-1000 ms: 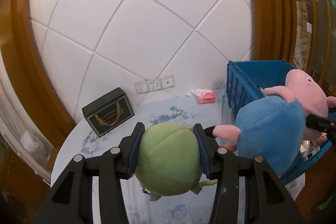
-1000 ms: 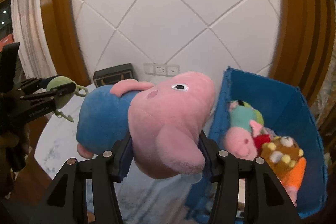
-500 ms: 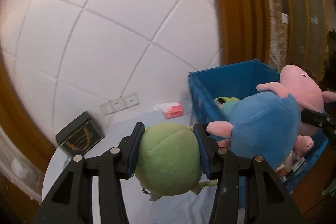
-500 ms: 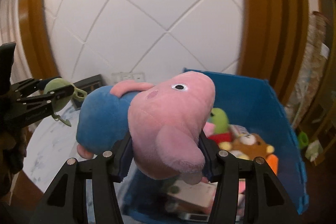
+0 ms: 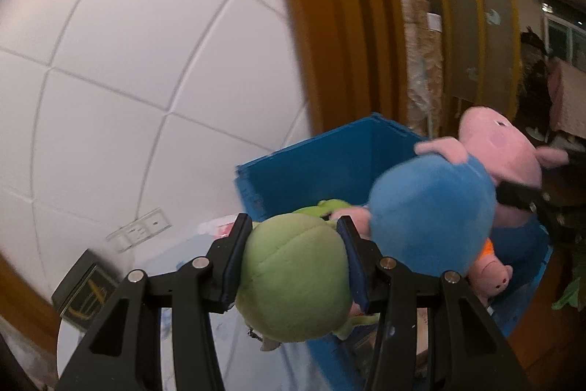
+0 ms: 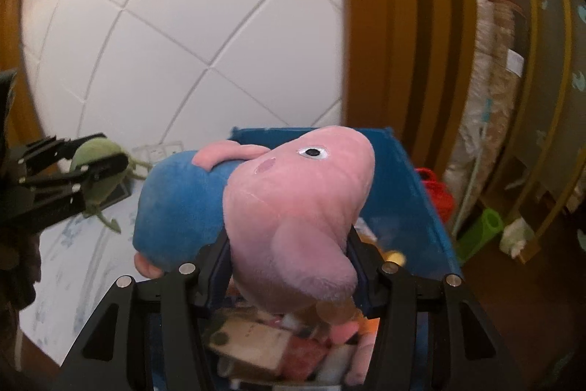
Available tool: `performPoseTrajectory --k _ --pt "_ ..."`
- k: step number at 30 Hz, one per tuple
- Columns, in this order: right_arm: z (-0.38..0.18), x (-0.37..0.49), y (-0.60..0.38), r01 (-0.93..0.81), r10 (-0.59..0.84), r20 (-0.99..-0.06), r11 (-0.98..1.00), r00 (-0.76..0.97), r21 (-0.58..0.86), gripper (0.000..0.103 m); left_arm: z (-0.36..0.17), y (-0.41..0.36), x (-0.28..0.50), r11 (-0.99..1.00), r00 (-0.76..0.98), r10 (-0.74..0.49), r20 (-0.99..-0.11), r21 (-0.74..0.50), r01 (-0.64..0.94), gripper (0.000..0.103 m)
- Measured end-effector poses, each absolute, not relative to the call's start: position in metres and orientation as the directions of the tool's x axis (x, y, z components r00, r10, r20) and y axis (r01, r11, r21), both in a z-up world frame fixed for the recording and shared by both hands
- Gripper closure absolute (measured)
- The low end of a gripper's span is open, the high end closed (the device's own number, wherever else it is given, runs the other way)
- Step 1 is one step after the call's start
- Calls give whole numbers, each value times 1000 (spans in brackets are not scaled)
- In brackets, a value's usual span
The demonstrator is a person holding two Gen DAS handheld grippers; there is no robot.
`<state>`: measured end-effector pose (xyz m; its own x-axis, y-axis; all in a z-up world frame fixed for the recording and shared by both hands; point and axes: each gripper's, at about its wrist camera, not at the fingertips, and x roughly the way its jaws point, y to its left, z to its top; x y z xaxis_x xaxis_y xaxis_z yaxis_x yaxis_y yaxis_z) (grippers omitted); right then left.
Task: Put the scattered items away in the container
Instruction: 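Carry the frog with left tool while right tool carries the pig over the crate, then open both tools to drop the frog and pig into the crate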
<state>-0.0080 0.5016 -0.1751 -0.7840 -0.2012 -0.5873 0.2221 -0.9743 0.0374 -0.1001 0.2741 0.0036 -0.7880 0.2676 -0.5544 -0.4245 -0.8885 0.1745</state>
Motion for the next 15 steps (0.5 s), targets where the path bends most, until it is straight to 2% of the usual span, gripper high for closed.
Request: performPoseTrajectory --k 10,13,15 --pt "-175 -62 540 140 -109 -598 -990 -794 -6 49 -5 320 -110 -849 -732 356 -581 127 -513 56" --pt "-173 -78 545 144 -122 -585 -990 -802 9 45 -4 326 -111 -827 -689 415 -594 68 -557 52" --pt "-170 -85 545 153 -137 -566 -988 -813 21 33 -3 333 -107 -800 -660 454 -599 52 -597 46"
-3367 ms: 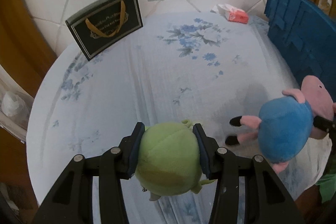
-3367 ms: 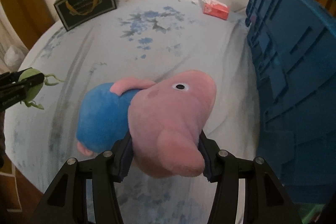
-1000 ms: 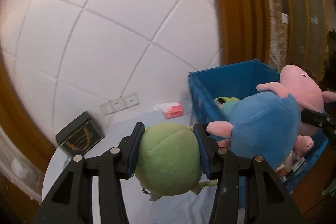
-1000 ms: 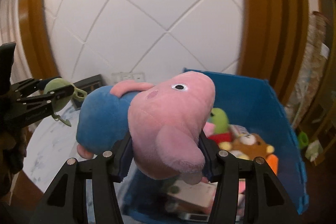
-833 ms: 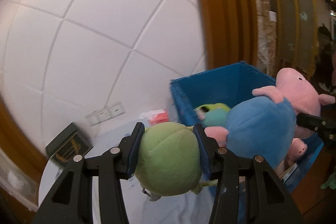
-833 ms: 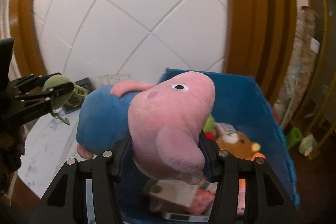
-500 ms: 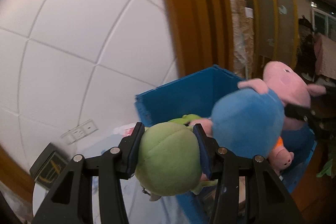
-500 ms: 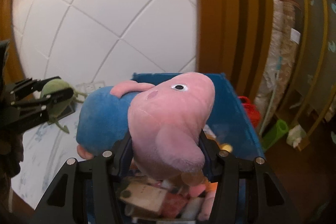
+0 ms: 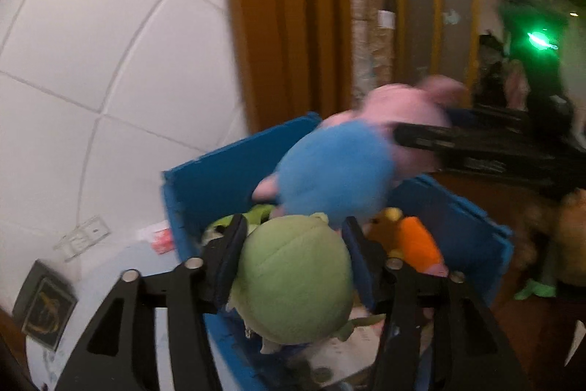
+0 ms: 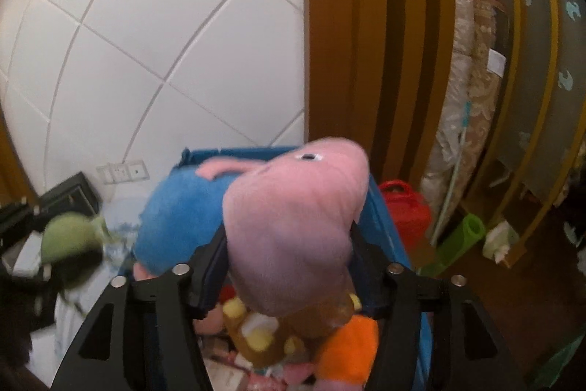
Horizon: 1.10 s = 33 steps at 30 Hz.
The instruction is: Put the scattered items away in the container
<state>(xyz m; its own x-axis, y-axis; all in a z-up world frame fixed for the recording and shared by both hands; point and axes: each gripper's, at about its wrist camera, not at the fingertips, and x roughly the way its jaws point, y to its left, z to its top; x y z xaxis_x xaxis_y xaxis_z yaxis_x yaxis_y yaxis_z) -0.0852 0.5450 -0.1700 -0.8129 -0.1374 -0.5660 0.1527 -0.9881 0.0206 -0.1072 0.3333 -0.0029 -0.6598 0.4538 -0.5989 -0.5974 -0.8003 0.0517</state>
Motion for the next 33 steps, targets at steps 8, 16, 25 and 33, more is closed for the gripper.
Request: performPoseTrajectory --k 8,16,25,33 --pt "-174 -98 539 193 -179 -566 -981 -805 35 0 -9 315 -105 -856 -713 363 -600 87 -509 0" --pt "-184 -57 527 186 -186 -602 -981 -776 64 0 -6 277 -78 -890 -746 305 -592 102 -444 0" --pt "-179 -4 468 226 -209 -631 -973 -747 54 0 2 210 -43 -933 -774 240 -586 82 -351 0" --pt "-173 33 401 241 -211 -649 -969 -731 44 0 -2 135 -18 -977 -784 135 -605 49 -206 0"
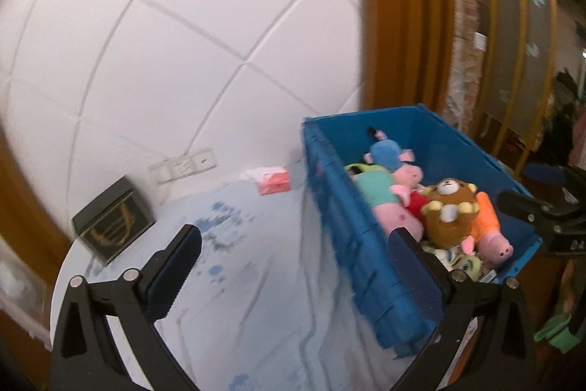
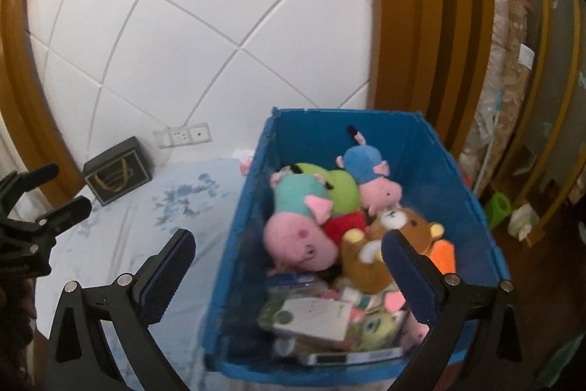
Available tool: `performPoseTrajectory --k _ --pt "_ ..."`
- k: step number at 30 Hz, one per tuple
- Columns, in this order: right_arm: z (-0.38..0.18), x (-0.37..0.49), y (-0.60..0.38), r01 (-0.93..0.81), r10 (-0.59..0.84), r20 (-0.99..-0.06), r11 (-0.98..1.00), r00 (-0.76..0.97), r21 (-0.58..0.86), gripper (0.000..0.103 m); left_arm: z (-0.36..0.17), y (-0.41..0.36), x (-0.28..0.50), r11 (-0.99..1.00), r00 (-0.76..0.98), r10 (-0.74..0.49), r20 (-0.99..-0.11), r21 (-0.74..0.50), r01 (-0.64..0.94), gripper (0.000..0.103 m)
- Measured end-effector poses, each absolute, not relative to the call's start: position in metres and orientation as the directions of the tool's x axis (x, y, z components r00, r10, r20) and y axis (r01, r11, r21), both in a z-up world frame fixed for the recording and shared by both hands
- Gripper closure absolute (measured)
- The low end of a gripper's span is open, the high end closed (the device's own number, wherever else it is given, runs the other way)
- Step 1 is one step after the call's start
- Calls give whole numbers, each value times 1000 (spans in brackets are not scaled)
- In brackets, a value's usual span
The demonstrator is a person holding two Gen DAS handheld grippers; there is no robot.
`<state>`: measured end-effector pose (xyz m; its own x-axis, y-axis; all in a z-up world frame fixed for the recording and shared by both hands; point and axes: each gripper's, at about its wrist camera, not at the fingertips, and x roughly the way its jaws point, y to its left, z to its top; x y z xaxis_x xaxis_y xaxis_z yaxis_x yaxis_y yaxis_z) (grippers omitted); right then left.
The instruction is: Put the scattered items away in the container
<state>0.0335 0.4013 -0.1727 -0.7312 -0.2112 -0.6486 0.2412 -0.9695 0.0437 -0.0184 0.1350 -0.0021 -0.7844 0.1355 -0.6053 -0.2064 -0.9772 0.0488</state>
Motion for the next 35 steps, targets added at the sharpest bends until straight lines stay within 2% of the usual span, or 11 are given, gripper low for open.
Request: performPoseTrajectory --k 15,19,29,35 --pt "-180 75 332 265 -211 -683 -964 -700 26 0 -16 62 16 -995 -752 64 -656 16 -99 0" --pt "-179 80 323 278 -216 -683 -960 -698 21 0 -18 53 19 -995 -745 87 -661 -19 -99 0" --pt "-181 81 312 296 -227 -686 -955 -692 18 0 -21 54 20 -998 -753 23 -658 24 -51 0" --pt "-185 79 311 294 -221 -692 -956 -687 13 0 -21 50 23 -999 -765 31 -644 1 -42 0"
